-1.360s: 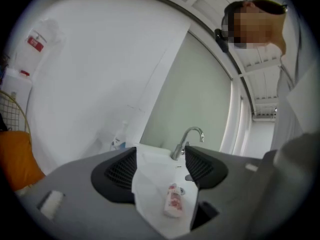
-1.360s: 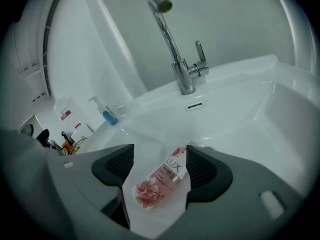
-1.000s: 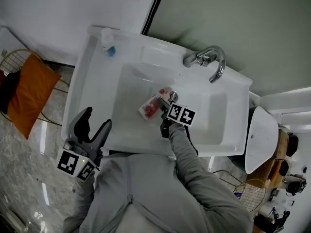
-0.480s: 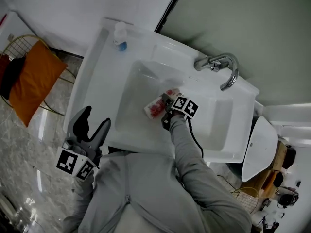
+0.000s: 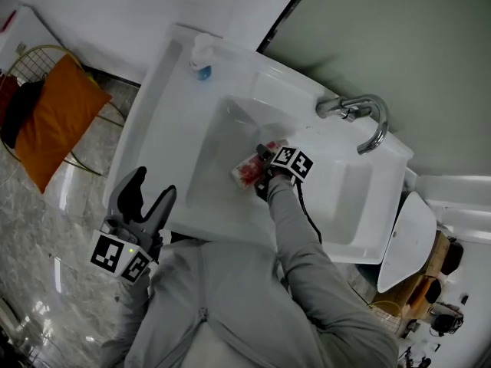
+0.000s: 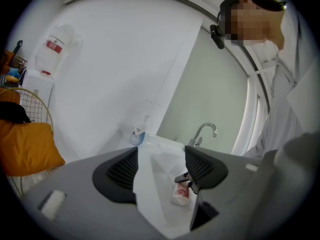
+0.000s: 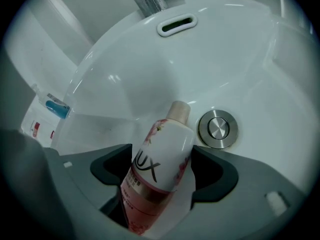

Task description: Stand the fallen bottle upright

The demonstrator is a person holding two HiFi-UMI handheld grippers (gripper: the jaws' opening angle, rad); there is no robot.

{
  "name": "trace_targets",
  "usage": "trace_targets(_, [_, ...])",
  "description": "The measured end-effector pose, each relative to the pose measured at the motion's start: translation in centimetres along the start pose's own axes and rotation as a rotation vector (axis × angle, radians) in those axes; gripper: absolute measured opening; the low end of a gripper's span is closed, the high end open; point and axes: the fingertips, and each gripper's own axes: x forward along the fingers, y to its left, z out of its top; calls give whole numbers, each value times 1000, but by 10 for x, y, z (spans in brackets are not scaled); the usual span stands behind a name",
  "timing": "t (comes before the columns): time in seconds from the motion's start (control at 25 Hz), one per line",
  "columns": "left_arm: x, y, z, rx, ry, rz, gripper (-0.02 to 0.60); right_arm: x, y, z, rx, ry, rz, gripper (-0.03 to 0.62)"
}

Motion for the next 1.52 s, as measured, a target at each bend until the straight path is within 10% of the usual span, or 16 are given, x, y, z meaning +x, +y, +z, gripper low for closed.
trace_targets(0.68, [3, -7, -9, -12, 16, -19, 330, 5, -7, 4, 54, 19, -185, 340])
trace_targets(1.52, [17, -26, -17, -3, 46, -80, 329, -29, 9, 3, 103, -80, 109, 288])
